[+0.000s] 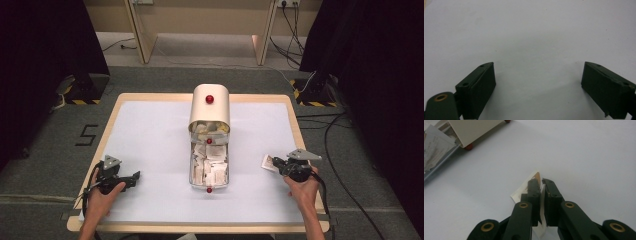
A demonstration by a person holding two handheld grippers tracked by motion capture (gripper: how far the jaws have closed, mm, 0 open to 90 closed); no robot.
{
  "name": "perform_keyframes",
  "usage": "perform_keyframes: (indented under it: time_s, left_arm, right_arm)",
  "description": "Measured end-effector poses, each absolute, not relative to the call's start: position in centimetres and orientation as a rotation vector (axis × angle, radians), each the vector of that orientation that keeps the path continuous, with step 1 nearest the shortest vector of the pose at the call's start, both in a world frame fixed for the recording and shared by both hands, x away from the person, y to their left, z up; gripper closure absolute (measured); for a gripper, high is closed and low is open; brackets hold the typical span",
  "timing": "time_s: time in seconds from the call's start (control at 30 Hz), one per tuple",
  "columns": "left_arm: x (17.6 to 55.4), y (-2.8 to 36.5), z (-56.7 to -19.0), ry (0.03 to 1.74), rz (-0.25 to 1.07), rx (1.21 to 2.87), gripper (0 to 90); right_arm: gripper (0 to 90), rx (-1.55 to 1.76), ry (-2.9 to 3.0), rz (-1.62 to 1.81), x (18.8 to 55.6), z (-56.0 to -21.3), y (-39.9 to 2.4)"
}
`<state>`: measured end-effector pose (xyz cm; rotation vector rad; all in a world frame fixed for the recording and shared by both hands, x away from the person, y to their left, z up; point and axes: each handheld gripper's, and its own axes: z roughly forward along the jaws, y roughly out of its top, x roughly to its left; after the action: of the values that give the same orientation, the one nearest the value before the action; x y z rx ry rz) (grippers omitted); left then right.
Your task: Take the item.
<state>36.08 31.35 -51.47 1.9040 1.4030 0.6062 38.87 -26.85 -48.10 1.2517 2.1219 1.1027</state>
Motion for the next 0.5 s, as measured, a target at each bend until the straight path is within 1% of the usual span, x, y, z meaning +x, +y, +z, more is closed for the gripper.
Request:
perform_keyframes:
  time_s: [0.13, 0.23, 0.47, 0.5]
  left_arm:
    - [36.08, 31.35, -51.48, 1.403, 0.607, 1.904, 11.2]
    - [36.08, 31.35, -51.48, 1.403, 0.607, 1.904, 11.2]
    - [36.08, 31.35, -51.48, 1.403, 0.607, 1.904, 11.2]
    - [36.08, 31.36, -51.47, 1.403, 0.606, 1.905, 11.2]
  right_arm:
    - [84.6, 1.259, 2.12, 1.093, 39.03, -48.22, -26.81]
    - [82.0, 1.272, 2.123, 1.083, 39.19, -48.54, -26.95]
    - [79.6, 1.29, 2.121, 1.084, 39.24, -48.74, -27.21]
    - [77.1, 1.288, 2.121, 1.085, 39.28, -48.69, -27.25]
